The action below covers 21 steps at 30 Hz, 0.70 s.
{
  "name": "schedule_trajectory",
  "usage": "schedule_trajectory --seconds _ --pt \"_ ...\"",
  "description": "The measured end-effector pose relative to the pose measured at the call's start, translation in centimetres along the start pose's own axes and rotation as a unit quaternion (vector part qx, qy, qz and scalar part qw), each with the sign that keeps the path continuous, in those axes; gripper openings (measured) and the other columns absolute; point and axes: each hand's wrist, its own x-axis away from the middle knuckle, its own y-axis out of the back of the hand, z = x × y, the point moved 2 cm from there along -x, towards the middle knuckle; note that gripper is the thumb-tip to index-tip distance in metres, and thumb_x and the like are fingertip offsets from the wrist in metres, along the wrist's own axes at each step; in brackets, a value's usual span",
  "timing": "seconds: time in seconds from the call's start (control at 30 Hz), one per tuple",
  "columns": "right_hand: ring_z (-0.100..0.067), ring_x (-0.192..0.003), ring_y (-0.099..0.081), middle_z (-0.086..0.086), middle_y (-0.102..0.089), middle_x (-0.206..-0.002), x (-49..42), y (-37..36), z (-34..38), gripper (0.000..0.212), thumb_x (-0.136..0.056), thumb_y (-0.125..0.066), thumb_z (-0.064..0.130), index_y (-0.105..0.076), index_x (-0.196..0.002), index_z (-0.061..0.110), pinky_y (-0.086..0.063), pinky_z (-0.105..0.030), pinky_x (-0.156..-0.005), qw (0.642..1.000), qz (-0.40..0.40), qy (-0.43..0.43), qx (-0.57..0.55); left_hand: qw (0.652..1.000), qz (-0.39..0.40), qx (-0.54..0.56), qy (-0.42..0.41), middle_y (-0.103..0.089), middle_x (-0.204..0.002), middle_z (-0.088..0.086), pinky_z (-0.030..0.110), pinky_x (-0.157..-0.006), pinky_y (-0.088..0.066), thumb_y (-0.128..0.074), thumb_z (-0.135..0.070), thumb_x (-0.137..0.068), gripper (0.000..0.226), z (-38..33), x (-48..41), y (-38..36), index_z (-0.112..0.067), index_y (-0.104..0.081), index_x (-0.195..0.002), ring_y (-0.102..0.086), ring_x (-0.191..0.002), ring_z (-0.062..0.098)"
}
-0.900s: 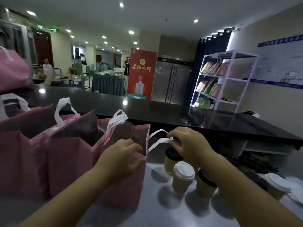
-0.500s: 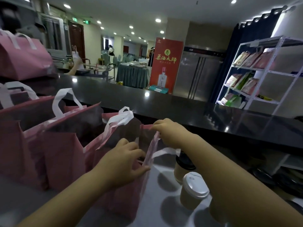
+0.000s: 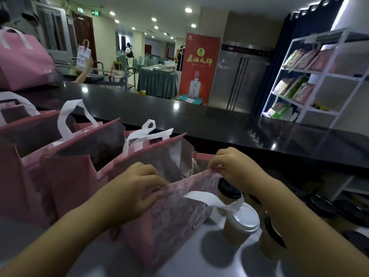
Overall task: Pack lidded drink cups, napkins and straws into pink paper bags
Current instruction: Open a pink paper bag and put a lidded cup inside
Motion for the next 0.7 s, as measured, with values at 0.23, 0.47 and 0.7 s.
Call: schedule_trajectory --seconds 0.23,0.47,0.7 --pt "-0.015 -0.084 -0.048 0.006 -0.065 -0.092 3.8 0.7 3.4 0.012 -0.086 -0.067 0.02 -0.073 -0.096 0.019 -0.045 -0.032 -0.069 0.997 -0.072 0.003 -0.035 1.0 0.001 0.021 0.002 -0.06 -0.095 -0.013 0.029 -0.078 -0.05 -0.073 -0.007 -0.074 0.023 2.5 1.4 2.0 -0.021 -0.072 -0.092 -0.056 -0.091 0.008" --pt "-0.018 -0.086 -0.054 0.006 -0.065 -0.092 5.6 0.2 6.6 0.014 -0.083 -0.067 0.015 -0.073 -0.095 0.02 -0.048 -0.039 -0.071 0.992 -0.107 -0.041 -0.053 0.998 -0.024 -0.041 -0.04 -0.066 -0.091 0.007 0.032 -0.074 -0.05 -0.074 0.009 -0.066 0.028 4.1 0.7 2.5 -0.005 -0.072 -0.09 -0.061 -0.083 0.024" --pt "-0.014 -0.088 -0.055 0.005 -0.063 -0.093 6.0 -0.3 8.0 0.015 -0.087 -0.062 0.021 -0.07 -0.099 0.02 -0.049 -0.039 -0.078 0.99 -0.086 -0.057 -0.091 0.998 -0.01 -0.04 -0.054 -0.067 -0.087 -0.002 0.031 -0.065 -0.055 -0.068 -0.018 -0.077 0.017 4.5 1.7 3.0 -0.014 -0.073 -0.092 -0.061 -0.077 0.014"
